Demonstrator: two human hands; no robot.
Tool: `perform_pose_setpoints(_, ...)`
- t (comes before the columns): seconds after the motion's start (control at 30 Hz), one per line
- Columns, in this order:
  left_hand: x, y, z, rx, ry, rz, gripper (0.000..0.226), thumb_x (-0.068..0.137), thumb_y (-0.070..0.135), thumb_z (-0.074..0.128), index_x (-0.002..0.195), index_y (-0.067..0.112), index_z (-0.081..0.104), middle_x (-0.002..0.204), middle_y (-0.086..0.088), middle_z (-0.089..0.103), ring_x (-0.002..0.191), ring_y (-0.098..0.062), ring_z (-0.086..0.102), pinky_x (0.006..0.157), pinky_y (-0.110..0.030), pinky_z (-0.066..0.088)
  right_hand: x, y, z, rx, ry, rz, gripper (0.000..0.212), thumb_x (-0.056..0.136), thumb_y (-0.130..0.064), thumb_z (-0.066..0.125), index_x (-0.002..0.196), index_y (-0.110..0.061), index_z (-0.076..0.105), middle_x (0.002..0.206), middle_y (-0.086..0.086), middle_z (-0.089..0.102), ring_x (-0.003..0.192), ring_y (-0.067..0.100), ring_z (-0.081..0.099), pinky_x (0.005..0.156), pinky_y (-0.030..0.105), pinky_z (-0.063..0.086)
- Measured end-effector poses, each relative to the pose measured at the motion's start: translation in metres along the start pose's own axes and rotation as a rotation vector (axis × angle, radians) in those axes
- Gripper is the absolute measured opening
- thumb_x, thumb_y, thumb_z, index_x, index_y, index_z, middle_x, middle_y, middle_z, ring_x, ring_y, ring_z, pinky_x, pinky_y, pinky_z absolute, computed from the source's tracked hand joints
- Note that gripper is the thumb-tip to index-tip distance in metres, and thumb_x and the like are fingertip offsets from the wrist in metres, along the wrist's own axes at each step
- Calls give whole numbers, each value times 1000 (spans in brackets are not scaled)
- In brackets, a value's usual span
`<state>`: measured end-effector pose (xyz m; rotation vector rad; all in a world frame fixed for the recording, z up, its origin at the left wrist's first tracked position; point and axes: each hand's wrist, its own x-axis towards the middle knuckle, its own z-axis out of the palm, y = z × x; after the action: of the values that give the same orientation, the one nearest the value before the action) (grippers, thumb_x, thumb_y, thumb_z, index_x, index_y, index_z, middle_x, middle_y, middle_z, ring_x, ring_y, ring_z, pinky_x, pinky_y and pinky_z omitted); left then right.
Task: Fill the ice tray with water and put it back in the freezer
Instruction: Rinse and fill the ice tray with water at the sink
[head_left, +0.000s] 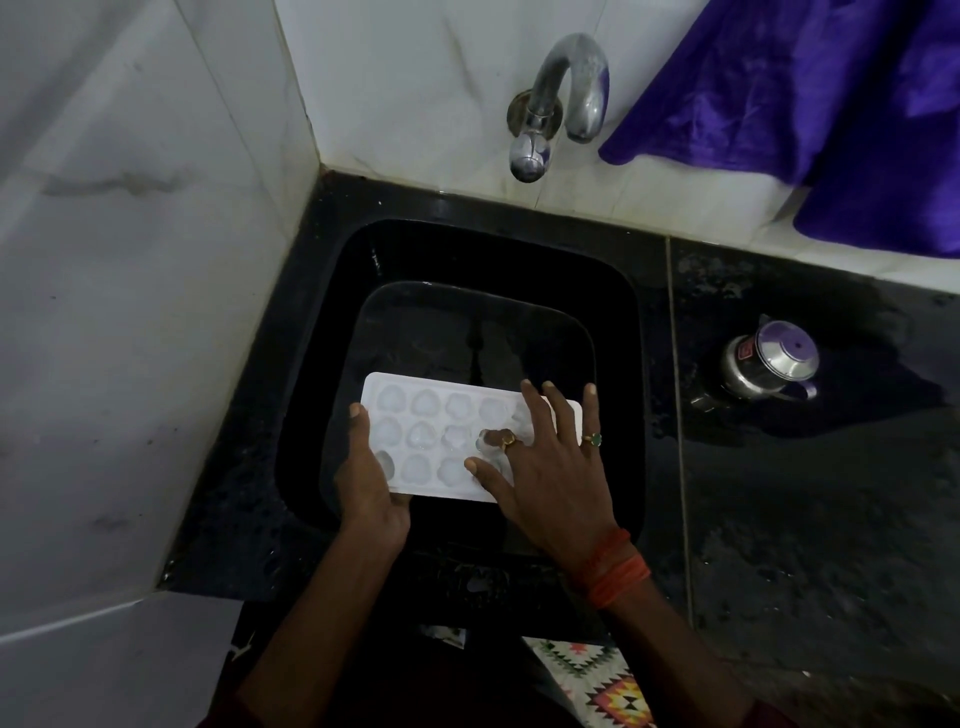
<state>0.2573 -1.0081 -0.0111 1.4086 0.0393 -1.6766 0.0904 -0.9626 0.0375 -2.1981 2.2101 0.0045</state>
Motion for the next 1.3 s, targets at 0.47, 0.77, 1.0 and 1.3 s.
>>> perform_pose_setpoints(0.47, 3, -1, 1, -1, 4, -8, 49, 86, 67, 69, 99, 21, 76, 90, -5, 82, 78, -29, 80, 55, -44, 62, -2, -6, 1, 40, 26, 8, 59, 95, -71, 25, 105, -36, 71, 151, 9, 45, 147, 27, 31, 122, 57, 3)
perform_pose_setpoints(0.77, 5, -1, 5, 10, -17, -3, 51, 87, 68, 66, 106, 22, 76, 98, -6, 82, 85, -30, 79, 66, -48, 64, 1, -4, -1, 17, 44, 11, 55, 96, -70, 26, 104, -37, 70, 152, 9, 43, 147, 27, 31, 122, 56, -1)
perform_pose_setpoints(1.0, 7, 0, 4, 12, -7, 11, 45, 88, 67, 66, 98, 24, 77, 94, -4, 82, 82, -27, 80, 61, -44, 64, 3, -6, -1, 24, 45, 17, 56, 96, -70, 26, 103, -37, 72, 152, 10, 43, 145, 27, 34, 122, 56, 1)
perform_pose_setpoints(1.3, 7, 0, 3, 7, -9, 13, 49, 87, 68, 66, 102, 23, 77, 95, -4, 82, 83, -29, 80, 61, -45, 64, 7, -3, -3, 19, 4, 24, 59, 96, -70, 26, 108, -37, 72, 155, 11, 40, 146, 28, 32, 122, 56, -1)
